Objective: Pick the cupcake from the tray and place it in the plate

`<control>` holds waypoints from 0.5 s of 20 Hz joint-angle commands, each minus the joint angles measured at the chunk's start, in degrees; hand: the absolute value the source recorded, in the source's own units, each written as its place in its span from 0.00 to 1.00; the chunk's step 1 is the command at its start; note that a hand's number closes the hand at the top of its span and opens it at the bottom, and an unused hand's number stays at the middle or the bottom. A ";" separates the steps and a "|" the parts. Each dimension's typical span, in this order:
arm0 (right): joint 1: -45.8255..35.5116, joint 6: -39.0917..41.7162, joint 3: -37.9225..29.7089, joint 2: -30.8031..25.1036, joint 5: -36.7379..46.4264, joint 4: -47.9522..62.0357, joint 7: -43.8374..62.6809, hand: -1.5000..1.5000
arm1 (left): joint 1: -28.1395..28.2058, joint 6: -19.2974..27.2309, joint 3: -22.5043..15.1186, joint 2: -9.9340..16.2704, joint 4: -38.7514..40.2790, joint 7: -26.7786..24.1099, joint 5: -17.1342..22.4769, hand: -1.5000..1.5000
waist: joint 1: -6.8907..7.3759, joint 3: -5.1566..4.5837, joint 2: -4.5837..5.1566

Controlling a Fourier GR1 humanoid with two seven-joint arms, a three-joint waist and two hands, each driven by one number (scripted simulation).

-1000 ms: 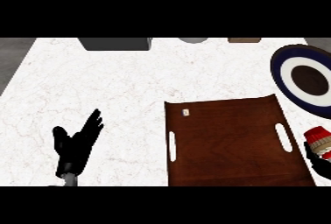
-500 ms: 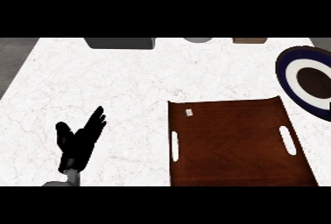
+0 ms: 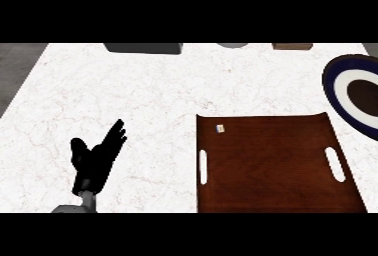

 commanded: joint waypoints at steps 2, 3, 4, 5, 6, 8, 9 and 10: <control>-7.28 -1.04 -0.74 -3.43 1.17 10.82 -3.52 1.00 | -0.20 -0.26 -0.52 -0.57 2.38 -1.47 -0.74 0.50 | 1.32 0.06 0.75; -6.75 -0.22 -1.31 -4.62 1.06 12.65 -4.95 1.00 | 0.79 -0.76 -0.13 0.08 -0.71 0.77 0.55 0.50 | 1.27 0.09 0.53; -6.17 -0.35 1.67 -5.68 4.14 14.56 2.97 1.00 | 0.60 0.32 -1.93 -1.33 0.96 -1.14 -1.60 0.50 | 1.80 0.04 0.94; -6.69 -1.64 3.91 -5.16 6.51 15.54 4.95 1.00 | -1.66 0.31 -1.77 -1.61 1.78 -0.26 -1.38 0.50 | 1.96 0.01 1.20; -5.17 -2.37 6.63 -6.37 9.81 15.60 3.92 0.00 | -0.95 -0.73 -1.39 -0.46 1.01 -0.71 -1.02 0.50 | 2.61 0.02 1.39; -6.82 0.16 9.00 -7.45 12.03 17.63 5.98 0.00 | -2.34 0.11 -1.69 -0.90 0.08 1.70 -1.20 0.50 | 3.02 0.13 1.44; -7.91 2.46 9.83 -7.07 12.48 18.66 6.80 0.00 | -2.97 -0.16 -0.90 -0.87 0.37 2.09 -0.30 0.50 | 3.02 0.12 1.40; -8.54 2.92 9.18 -7.23 11.98 19.23 6.10 0.00 | -0.30 -1.30 -1.83 -0.43 -0.33 0.96 -0.41 0.50 | 3.73 0.21 1.41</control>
